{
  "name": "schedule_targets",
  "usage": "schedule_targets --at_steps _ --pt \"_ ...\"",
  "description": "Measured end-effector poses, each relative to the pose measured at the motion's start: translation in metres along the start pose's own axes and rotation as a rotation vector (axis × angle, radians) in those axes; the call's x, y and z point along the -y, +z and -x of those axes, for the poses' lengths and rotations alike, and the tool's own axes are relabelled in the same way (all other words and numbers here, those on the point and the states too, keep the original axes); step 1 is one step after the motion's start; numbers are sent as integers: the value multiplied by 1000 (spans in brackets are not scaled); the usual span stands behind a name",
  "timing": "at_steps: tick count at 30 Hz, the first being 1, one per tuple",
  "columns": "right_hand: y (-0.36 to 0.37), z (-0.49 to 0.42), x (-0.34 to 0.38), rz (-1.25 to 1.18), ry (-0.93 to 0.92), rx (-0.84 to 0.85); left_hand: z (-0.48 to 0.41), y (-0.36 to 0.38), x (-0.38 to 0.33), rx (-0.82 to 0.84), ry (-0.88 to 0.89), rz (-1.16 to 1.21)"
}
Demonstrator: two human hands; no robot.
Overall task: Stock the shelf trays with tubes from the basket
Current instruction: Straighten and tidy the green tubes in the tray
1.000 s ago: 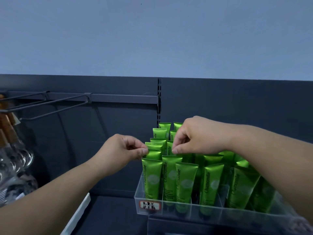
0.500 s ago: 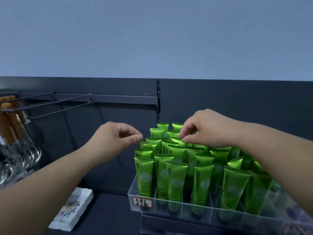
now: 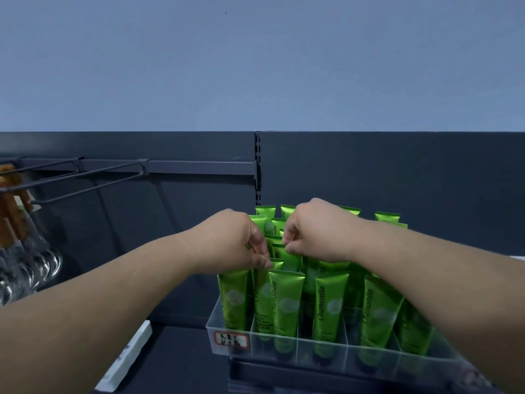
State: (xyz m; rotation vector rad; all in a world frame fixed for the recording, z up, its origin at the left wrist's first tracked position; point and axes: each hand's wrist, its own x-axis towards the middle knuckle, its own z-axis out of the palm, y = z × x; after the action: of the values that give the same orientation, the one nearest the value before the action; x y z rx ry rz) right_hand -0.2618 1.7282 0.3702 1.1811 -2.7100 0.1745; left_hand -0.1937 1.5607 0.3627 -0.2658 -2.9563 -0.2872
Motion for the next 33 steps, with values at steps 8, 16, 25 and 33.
schedule_targets --at_steps 8,16,25,33 --pt "-3 -4 8 -11 -7 -16 -2 3 -8 -60 52 46" --pt "-4 -6 6 -54 -8 10 -8 8 -3 -55 39 130" --pt "-22 4 -15 -127 56 -81 -16 -7 13 -209 -32 110" --pt "-25 13 -32 -99 125 -57 -50 -14 7 -11 34 -169"
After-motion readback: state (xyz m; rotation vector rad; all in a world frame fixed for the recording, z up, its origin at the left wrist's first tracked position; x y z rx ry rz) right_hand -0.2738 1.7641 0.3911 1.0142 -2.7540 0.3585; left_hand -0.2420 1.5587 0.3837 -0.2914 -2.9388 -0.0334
